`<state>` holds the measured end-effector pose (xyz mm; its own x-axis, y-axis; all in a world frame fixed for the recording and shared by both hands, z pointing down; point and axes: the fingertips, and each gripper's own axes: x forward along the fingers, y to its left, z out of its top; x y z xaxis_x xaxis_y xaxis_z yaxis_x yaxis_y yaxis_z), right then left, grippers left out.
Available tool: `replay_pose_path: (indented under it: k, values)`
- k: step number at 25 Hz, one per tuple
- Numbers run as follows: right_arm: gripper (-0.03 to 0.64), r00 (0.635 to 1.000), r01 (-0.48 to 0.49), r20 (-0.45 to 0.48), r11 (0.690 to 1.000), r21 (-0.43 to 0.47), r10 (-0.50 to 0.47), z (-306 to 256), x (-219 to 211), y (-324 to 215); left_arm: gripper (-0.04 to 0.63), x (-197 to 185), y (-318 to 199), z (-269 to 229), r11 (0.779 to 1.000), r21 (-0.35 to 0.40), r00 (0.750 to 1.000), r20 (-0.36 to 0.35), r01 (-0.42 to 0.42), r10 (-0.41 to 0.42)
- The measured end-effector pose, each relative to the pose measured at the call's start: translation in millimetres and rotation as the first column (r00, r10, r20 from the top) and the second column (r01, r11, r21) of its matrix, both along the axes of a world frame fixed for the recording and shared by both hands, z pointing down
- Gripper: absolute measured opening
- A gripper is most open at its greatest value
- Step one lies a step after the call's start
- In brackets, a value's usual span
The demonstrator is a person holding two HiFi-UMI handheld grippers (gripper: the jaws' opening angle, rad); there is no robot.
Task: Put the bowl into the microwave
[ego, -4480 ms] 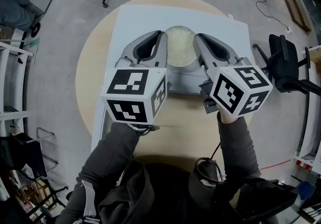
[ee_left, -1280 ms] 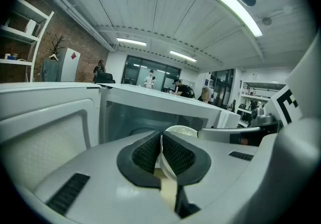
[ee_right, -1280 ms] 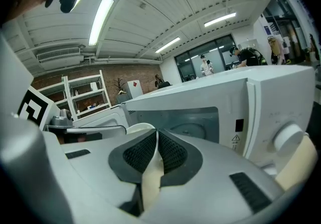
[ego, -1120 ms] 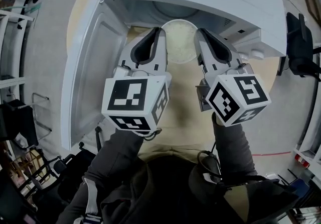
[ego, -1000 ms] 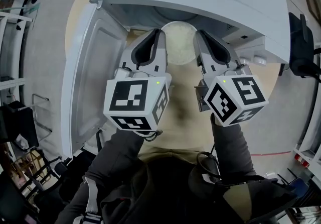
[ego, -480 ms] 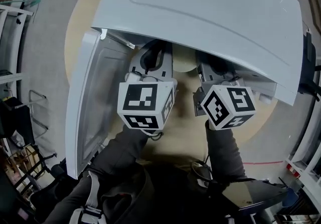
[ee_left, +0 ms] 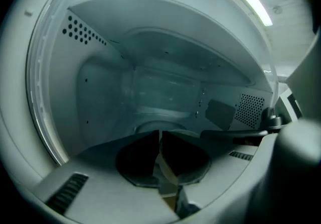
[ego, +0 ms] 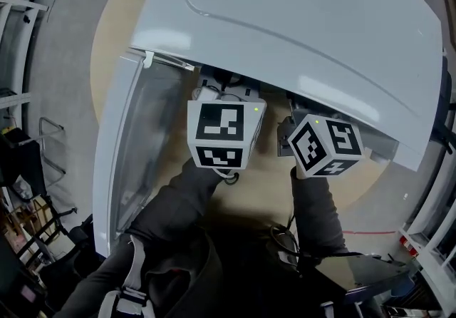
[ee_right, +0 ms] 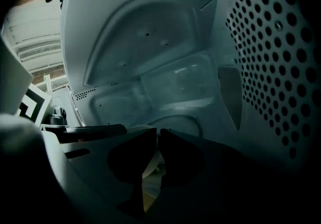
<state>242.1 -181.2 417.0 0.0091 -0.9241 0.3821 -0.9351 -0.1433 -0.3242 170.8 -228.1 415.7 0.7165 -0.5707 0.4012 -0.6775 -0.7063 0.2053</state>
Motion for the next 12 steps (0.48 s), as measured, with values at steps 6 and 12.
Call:
replay_pose_path:
  k: [6, 12]
  values:
    - [0.025, 0.998, 0.025, -0.057, 0.998, 0.06, -0.021, -6.2, -1.1, -7.6, 0.046, -6.6, -5.4, -3.2, 0.993, 0.107, 0.998, 0.01, 0.053, -0.054]
    - [0.16, 0.995, 0.038, -0.095, 0.996, 0.082, -0.03, -13.1, 5.7, -9.2, 0.1, -13.8, -8.9, -6.8, 0.989, 0.107, 0.995, -0.013, 0.102, -0.101]
